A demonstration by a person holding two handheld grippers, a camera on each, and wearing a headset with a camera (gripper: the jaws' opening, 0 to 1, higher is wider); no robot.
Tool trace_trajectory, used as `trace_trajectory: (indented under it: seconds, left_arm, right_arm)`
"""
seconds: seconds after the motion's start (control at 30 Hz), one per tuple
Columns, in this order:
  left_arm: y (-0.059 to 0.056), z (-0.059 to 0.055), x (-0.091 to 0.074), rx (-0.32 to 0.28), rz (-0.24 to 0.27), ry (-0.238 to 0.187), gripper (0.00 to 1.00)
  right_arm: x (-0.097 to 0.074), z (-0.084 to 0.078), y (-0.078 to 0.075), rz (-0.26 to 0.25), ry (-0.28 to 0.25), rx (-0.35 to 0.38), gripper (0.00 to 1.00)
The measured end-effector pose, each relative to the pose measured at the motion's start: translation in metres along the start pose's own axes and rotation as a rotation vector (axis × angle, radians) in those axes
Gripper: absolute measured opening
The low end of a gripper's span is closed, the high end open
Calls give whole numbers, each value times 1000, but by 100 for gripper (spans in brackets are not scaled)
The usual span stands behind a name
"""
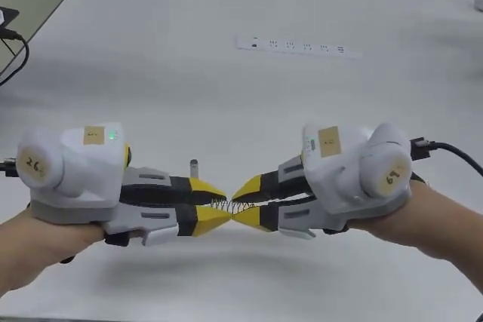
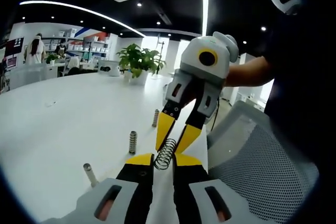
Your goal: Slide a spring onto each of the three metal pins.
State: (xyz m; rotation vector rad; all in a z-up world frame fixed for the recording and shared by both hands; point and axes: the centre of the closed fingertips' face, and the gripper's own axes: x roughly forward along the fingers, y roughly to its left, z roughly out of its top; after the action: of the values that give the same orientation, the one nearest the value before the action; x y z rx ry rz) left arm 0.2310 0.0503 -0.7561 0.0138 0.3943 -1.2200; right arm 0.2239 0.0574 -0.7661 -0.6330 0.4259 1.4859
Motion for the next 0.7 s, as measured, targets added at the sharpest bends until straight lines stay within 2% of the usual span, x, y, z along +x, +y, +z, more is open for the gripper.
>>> trace_trajectory:
  seconds: [0.17,0.37,0.4,0.53,0.7]
  left_arm:
    - [-1,2,1,1,-3,-7,5]
    - [-3,4,2,39,-14,-14,3]
    - [-6,4,2,36,-27,-16,2]
    - [-7,3,3,36,-34,-13,2]
    - [-8,4,2,31,-41,-11,1]
  right_arm:
    - [-2,1,-1,-2,-5,-13,7]
    - [-4,-1,-1,-7,-3,-19,7]
    - [-4,-5,-2,-12,15,-27,7]
    - [-4,-3,2,1,5,-31,7]
    - [-5,-2,2,-10,-5,-4,8]
